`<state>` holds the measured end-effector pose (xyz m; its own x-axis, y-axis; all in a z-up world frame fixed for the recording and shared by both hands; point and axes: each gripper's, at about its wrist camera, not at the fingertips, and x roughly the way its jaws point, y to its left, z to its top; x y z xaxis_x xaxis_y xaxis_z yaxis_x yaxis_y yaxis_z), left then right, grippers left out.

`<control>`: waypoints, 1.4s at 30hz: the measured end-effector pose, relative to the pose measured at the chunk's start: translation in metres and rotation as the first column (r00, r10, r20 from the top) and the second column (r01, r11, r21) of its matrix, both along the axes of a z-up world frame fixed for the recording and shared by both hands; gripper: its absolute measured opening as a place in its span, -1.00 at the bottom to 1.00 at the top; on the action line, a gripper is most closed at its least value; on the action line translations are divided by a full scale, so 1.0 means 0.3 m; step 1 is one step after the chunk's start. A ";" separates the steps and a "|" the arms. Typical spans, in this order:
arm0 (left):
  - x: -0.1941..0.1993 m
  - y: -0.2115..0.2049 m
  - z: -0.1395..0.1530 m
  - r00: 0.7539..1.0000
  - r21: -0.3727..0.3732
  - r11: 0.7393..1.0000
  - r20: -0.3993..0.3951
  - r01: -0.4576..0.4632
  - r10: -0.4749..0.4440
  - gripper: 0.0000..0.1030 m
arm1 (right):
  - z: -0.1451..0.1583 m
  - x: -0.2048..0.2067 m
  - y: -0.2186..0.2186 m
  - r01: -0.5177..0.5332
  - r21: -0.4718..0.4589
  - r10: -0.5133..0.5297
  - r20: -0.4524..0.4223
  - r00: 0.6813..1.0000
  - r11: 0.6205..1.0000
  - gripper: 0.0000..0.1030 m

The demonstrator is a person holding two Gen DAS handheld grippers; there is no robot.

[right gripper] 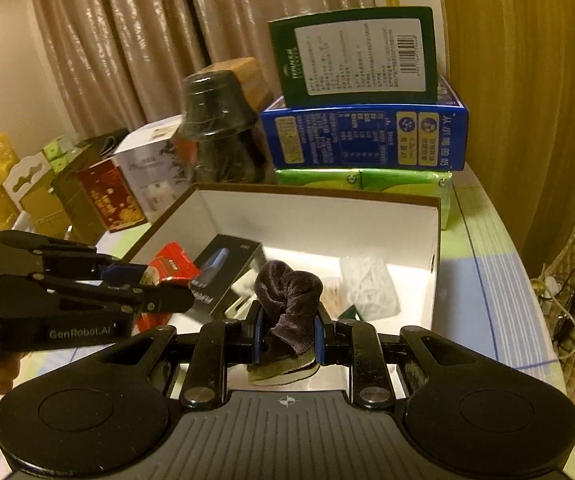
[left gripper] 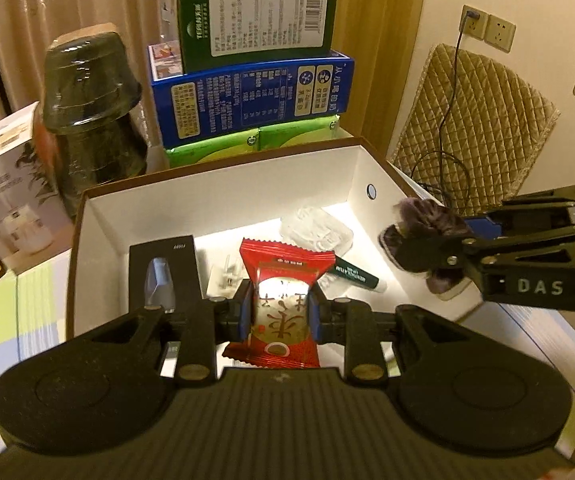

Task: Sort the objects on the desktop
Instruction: 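Carry the red packet and scrunchie over the cardboard box, then lower both held items into the box and open both tools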

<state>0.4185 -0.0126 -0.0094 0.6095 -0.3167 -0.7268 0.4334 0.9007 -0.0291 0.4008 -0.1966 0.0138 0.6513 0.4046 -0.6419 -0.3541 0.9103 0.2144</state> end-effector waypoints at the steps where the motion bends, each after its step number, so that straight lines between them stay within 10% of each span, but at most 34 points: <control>1: 0.018 -0.004 -0.005 1.000 0.002 1.000 -0.006 0.001 -0.001 -0.56 | -0.005 0.022 0.003 0.005 -0.004 -0.005 -0.002 1.000 1.000 -0.59; 26: 0.420 -0.044 -0.197 0.996 0.065 0.998 -0.091 -0.019 0.024 -0.53 | -0.175 0.383 0.035 0.087 -0.017 -0.088 -0.117 0.989 0.996 -0.59; 32: 0.439 -0.027 -0.187 0.996 0.055 0.997 -0.075 -0.045 0.049 0.11 | -0.189 0.401 0.035 0.091 0.002 -0.090 -0.131 0.987 0.996 -0.59; 42: 0.424 0.019 -0.164 0.994 0.071 0.994 -0.063 -0.086 0.091 0.22 | -0.192 0.402 0.059 0.071 -0.005 -0.071 -0.128 0.989 0.997 -0.59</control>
